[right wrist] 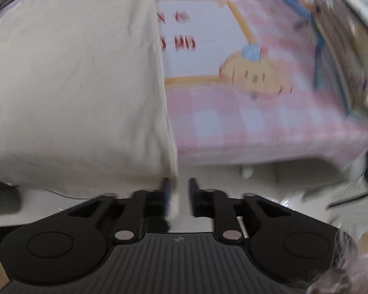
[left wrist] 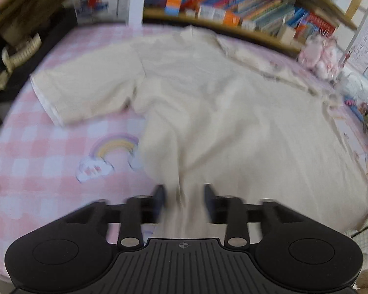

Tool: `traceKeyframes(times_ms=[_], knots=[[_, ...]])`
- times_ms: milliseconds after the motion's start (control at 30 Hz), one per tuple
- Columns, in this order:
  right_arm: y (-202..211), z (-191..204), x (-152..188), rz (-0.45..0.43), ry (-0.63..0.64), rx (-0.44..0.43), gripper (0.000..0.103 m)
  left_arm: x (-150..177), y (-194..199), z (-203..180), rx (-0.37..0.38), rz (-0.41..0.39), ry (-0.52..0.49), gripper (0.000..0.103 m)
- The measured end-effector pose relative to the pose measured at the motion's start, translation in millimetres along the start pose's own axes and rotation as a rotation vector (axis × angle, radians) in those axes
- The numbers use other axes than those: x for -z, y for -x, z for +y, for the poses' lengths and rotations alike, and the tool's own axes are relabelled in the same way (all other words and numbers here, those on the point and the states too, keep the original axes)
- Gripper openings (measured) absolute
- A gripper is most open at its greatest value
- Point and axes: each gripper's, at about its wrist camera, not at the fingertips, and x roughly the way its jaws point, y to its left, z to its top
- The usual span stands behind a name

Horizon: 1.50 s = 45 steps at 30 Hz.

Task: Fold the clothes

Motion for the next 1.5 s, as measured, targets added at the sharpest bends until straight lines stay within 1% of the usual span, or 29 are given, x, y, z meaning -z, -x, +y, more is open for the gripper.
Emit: traceKeyframes(times_ms=[33, 67, 100, 133, 167, 233, 267, 367, 433, 567, 667, 733, 867, 967, 1033, 1100, 1133, 1167, 1267, 1300, 1400, 1467, 1500], knots=[[2, 4, -13, -0.024, 0.049, -0.009, 0.042, -3, 4, 2, -0.005, -0.024, 0.004, 0.056], [3, 8, -27, -0.048, 0.097, -0.018, 0.042, -5, 8, 4, -0.010, -0.049, 0.008, 0.056], [5, 12, -40, -0.072, 0.146, -0.028, 0.044, -9, 6, 4, 0.001, -0.057, 0.029, 0.056], [6, 16, -54, -0.096, 0.194, -0.037, 0.048, -13, 3, 3, 0.017, -0.062, 0.055, 0.056], [8, 21, -67, -0.120, 0.243, -0.046, 0.053, -15, -3, -1, 0.026, -0.058, 0.071, 0.056], [11, 29, -94, -0.168, 0.340, -0.064, 0.059, -18, -15, -14, 0.037, -0.043, 0.088, 0.056], [13, 33, -107, -0.192, 0.389, -0.073, 0.059, -17, -22, -23, 0.038, -0.038, 0.084, 0.057], [17, 45, -147, -0.264, 0.534, -0.101, 0.059, -15, -33, -44, 0.008, -0.027, 0.091, 0.062], [15, 55, -178, -0.301, 0.628, -0.130, 0.059, -13, -40, -58, -0.014, -0.020, 0.097, 0.062], [-22, 79, -258, -0.312, 0.816, -0.207, 0.056, -11, -55, -85, -0.056, -0.005, 0.108, 0.062], [-52, 95, -314, -0.295, 0.896, -0.255, 0.053, -9, -66, -106, -0.088, 0.005, 0.116, 0.062], [-71, 103, -348, -0.275, 0.919, -0.279, 0.050, -7, -73, -120, -0.110, 0.013, 0.122, 0.066], [-99, 107, -391, -0.211, 0.941, -0.327, 0.045, -3, -76, -135, -0.147, 0.017, 0.124, 0.069], [-104, 101, -399, -0.203, 0.948, -0.338, 0.043, -1, -76, -139, -0.170, 0.013, 0.153, 0.070], [-105, 96, -402, -0.201, 0.952, -0.344, 0.038, -2, -77, -140, -0.182, 0.012, 0.174, 0.070], [-106, 92, -405, -0.198, 0.955, -0.350, 0.029, -3, -78, -141, -0.191, 0.018, 0.191, 0.072], [-107, 89, -406, -0.197, 0.957, -0.353, 0.015, -4, -78, -141, -0.195, 0.022, 0.199, 0.072], [-108, 87, -408, -0.196, 0.959, -0.356, 0.011, -6, -80, -142, -0.197, 0.027, 0.202, 0.072], [-110, 80, -412, -0.193, 0.965, -0.365, 0.008, -11, -82, -141, -0.203, 0.043, 0.213, 0.072], [-113, 72, -417, -0.199, 0.922, -0.338, 0.008, -12, -83, -141, -0.205, 0.047, 0.218, 0.072], [-125, 39, -437, -0.225, 0.731, -0.216, 0.007, -17, -86, -139, -0.197, 0.055, 0.226, 0.072], [-133, 17, -450, -0.242, 0.603, -0.135, 0.007, -21, -89, -140, -0.193, 0.065, 0.211, 0.072], [-137, 11, -451, -0.234, 0.577, -0.111, 0.007, -23, -90, -140, -0.191, 0.071, 0.202, 0.072]])
